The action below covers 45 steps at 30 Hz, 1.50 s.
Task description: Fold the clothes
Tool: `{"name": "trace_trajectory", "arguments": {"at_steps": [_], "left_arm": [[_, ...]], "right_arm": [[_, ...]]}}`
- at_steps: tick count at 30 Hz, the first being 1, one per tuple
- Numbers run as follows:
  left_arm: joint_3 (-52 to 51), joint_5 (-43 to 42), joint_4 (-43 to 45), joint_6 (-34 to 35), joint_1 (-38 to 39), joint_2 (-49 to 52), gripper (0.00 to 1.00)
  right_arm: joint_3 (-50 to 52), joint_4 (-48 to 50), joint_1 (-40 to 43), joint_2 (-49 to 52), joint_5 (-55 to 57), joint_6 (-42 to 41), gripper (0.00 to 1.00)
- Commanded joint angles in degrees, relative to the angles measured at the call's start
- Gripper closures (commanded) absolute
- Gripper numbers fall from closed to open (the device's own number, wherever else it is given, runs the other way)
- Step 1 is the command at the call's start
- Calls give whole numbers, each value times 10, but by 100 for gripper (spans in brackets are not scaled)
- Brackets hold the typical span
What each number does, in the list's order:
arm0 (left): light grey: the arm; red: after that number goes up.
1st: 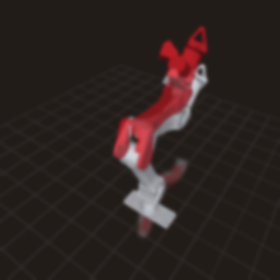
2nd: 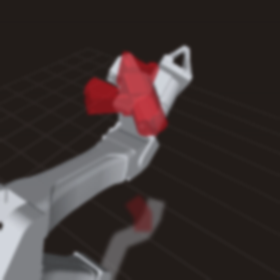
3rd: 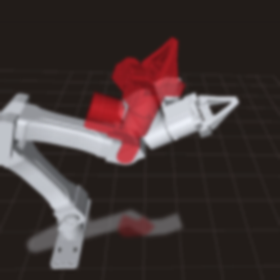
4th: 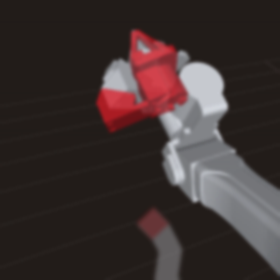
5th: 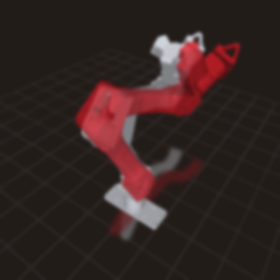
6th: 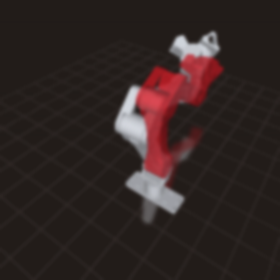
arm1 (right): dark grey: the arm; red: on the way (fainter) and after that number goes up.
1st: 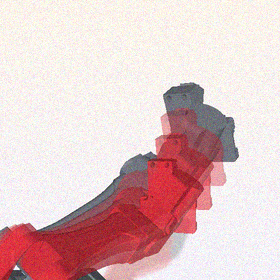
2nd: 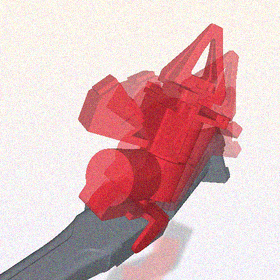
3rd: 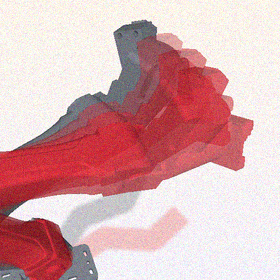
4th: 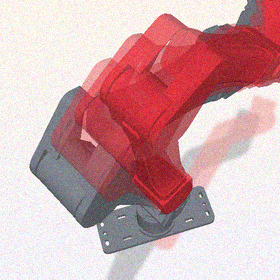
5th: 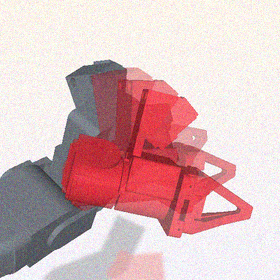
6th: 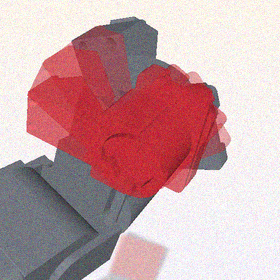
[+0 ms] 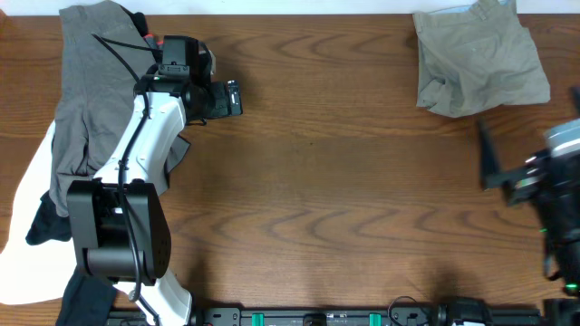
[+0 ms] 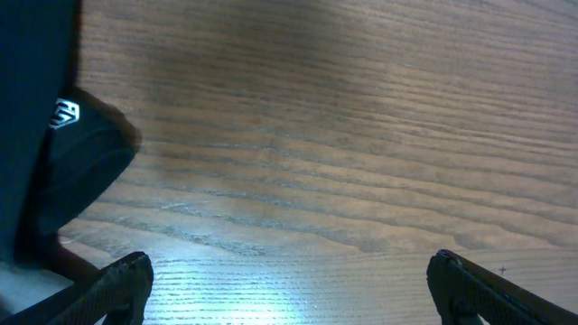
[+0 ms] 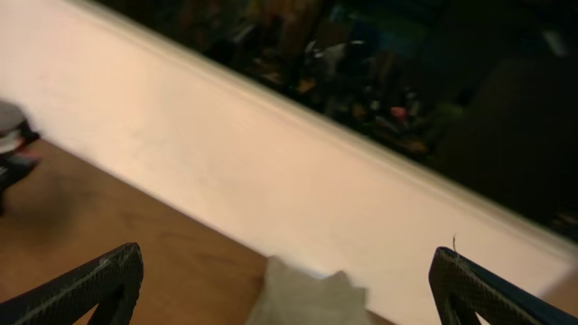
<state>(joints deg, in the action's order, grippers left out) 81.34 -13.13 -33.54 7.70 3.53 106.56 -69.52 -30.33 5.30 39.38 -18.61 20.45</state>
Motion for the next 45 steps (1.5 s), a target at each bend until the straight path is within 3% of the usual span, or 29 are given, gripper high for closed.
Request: {"name": "trace_trajectory", "arguments": {"at_steps": [1,6,11,22,31,45], "left_arm": [[-5,1,0,1,1,9,2],[-5,1,0,1,1,9,2],[-5,1,0,1,1,9,2],[-5,1,0,1,1,9,2],[-5,1,0,1,1,9,2],[-5,1,0,1,1,9,2]], "right_arm": [[110,31,-34,-45,-14,-5,1],[283,163,-70,-115,8,-42,1],[447,295,-76,-189,99,-190,1],[633,319,-76,-330,94,-165,1],[693,322,-76,-361,94,-165,1],[692,268,-76,-379,98,-165,1]]}}
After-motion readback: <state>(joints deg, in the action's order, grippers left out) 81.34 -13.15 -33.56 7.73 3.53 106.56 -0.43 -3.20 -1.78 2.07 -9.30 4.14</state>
